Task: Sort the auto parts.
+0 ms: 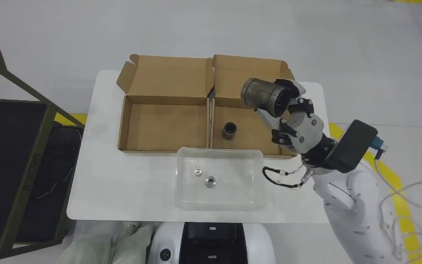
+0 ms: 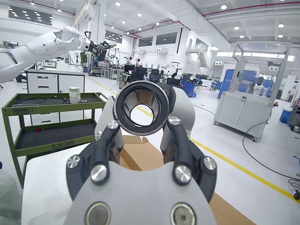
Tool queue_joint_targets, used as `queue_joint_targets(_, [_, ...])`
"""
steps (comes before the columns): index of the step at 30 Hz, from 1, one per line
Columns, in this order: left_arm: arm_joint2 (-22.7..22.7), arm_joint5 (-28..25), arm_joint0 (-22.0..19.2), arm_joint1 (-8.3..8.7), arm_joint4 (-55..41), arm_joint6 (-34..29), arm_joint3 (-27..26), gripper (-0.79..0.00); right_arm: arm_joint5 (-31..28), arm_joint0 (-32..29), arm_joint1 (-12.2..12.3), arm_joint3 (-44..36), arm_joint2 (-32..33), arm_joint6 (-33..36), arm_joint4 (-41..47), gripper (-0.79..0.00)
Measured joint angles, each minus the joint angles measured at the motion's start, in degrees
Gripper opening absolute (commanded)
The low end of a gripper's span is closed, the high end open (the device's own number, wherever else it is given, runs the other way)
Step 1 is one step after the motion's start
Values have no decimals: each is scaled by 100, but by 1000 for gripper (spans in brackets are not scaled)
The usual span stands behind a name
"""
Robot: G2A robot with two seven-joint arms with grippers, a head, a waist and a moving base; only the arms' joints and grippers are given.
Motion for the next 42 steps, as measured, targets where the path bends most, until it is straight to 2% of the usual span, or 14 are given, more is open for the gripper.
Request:
queue_joint_targets(14, [0,0,0,0,0,0,0,0,-55,-14,-39,432,-170,29,108,-785])
queue_joint_targets(42, [0,0,0,0,0,0,0,0,-81,-115,-15,2372,-237,893,-573,-785])
